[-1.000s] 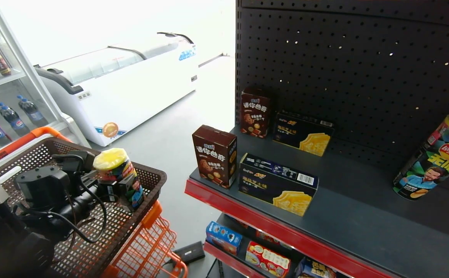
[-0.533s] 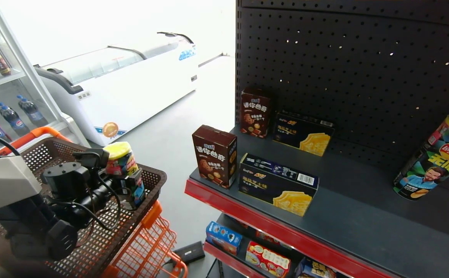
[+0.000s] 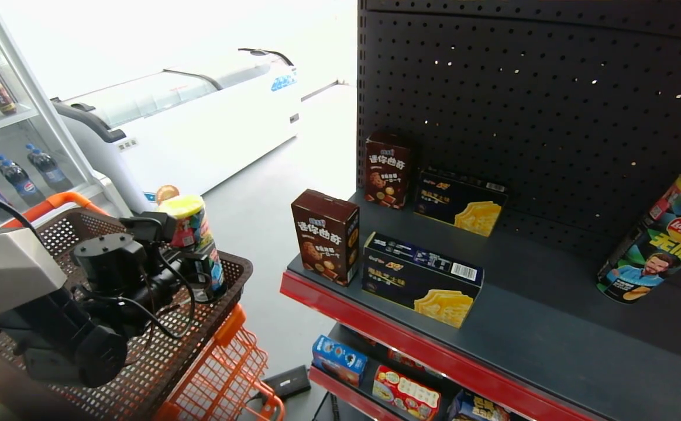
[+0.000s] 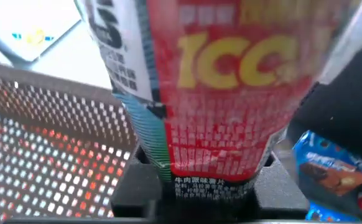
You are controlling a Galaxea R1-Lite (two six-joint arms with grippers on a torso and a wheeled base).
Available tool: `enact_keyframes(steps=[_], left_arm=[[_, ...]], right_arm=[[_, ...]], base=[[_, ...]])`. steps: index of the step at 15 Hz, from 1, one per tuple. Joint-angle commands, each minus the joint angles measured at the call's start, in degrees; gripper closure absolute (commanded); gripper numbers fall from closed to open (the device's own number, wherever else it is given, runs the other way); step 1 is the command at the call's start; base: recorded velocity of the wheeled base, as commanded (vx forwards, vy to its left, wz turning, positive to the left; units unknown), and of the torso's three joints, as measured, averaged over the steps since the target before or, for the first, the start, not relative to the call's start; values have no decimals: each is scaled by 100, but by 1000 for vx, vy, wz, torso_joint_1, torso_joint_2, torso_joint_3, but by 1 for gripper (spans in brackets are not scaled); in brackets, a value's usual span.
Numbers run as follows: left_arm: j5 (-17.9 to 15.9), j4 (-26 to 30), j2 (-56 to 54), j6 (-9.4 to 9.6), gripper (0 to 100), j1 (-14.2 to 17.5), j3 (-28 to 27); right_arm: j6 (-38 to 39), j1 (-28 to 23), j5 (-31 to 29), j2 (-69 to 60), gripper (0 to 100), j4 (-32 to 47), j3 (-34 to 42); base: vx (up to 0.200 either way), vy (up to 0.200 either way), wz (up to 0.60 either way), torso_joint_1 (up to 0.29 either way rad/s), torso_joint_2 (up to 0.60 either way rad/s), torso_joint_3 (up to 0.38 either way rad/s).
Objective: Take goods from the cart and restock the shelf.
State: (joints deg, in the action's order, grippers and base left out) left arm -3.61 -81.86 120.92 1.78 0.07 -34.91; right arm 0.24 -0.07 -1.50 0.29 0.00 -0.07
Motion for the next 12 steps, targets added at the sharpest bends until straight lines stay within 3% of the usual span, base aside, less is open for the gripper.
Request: enact_keyframes(steps=[1, 5, 9, 10, 12], left_arm=[[-17, 65, -763, 15, 100, -104, 46], [-52, 416, -1861, 24, 100, -253, 345], [-8, 803, -2670, 15, 100, -623, 591], [-228, 1278, -3180, 51, 100, -737, 635], [-632, 1322, -3549, -2, 100, -992, 855]], right_arm=[[2, -1, 1, -3, 0, 0, 7], [2, -1, 1, -3, 0, 0, 7], [2, -1, 1, 6, 0, 0, 7], [2, -1, 1, -3, 0, 0, -1], [2, -1, 1, -3, 0, 0, -1]], base=[[0, 0, 0, 0, 0, 0], [0, 0, 0, 0, 0, 0], [0, 0, 0, 0, 0, 0], [0, 0, 0, 0, 0, 0], [0, 0, 0, 0, 0, 0]])
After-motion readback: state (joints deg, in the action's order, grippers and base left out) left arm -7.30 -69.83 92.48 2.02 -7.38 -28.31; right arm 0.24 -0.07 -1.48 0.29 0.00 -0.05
